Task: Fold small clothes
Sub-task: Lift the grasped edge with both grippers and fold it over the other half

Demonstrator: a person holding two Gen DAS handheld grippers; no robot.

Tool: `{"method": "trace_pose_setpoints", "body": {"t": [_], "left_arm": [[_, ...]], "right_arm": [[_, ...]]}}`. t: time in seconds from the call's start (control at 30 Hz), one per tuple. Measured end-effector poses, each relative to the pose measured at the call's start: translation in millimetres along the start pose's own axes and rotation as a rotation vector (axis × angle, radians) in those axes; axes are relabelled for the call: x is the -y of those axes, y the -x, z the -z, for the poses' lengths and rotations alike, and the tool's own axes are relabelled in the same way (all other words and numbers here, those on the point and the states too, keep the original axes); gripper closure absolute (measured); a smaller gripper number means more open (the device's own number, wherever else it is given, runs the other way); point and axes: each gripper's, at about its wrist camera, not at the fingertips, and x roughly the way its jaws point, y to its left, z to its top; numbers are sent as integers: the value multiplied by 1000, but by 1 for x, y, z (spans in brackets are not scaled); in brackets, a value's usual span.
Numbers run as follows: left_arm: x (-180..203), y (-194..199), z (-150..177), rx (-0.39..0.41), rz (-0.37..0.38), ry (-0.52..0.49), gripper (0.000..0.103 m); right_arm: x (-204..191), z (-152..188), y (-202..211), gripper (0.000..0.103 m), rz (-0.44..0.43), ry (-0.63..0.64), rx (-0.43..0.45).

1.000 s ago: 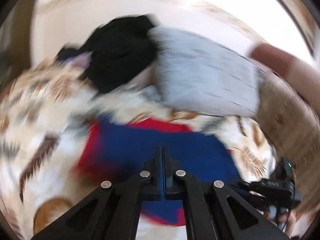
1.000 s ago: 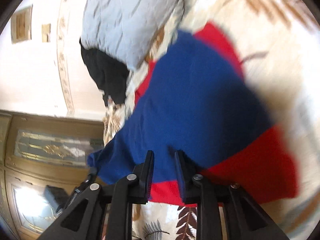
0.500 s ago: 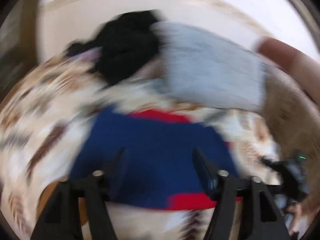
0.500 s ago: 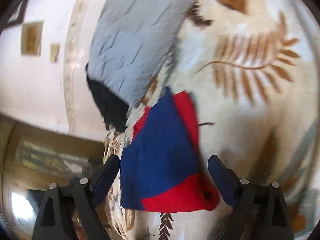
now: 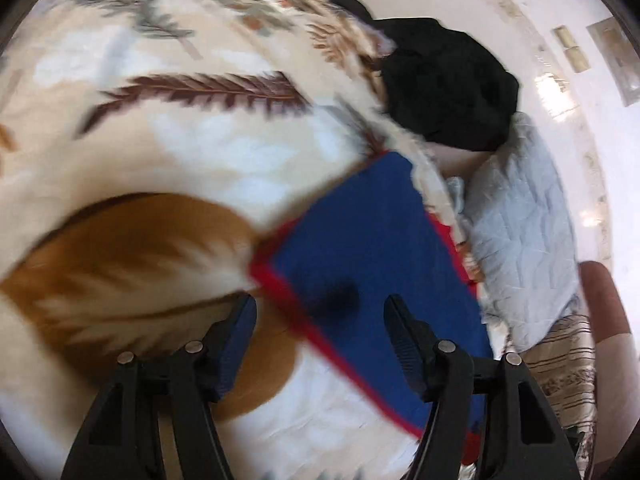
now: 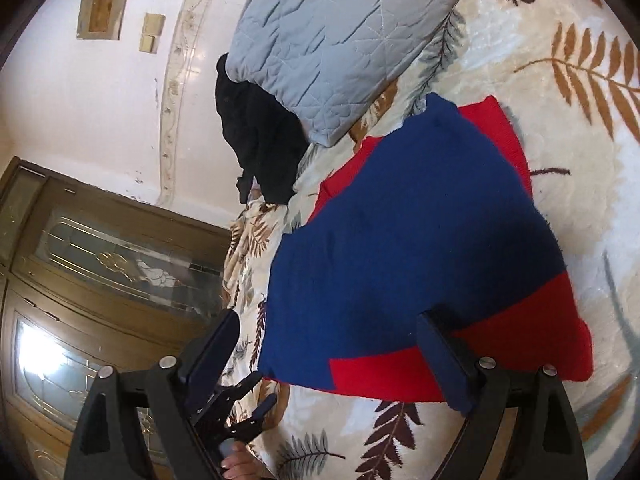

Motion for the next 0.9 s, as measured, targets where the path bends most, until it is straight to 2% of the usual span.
{"method": "trace_pose_setpoints", "body": {"t": [0.1, 0.17, 0.2, 0.27, 0.33, 0.43, 0.57, 0.63, 0.73, 0.83, 0.9], "left_arm": [[1, -13, -2, 36, 56, 52, 38], [2, -24, -7, 34, 62, 55, 55], [0, -30, -11, 31, 71, 70, 70], [-4, -40, -15, 25, 90, 99, 78], [5, -39, -15, 35, 69, 58, 82], [35, -21, -16, 74, 44, -108, 86], [109, -2, -13, 84, 59, -347, 88], [142, 2, -4, 66, 75, -436, 88], [199, 0, 28, 28, 98, -617, 89], [243, -16, 80, -70, 135, -776, 89], [259, -30, 112, -135, 145, -853, 89]], "right_arm": [[7, -2, 4, 12, 5, -12, 11], [11, -4, 7, 12, 4, -27, 19], [12, -5, 8, 12, 5, -29, 23], [14, -7, 13, 13, 5, -30, 37], [14, -8, 15, 17, 5, -24, 43], [15, -9, 16, 32, 43, -4, 53], [22, -15, 21, 57, 77, -14, 82], [25, -18, 25, 59, 86, -21, 94], [28, -23, 34, 59, 87, -30, 125], [35, -28, 45, 59, 89, -52, 164], [43, -32, 55, 59, 97, -73, 196]]}}
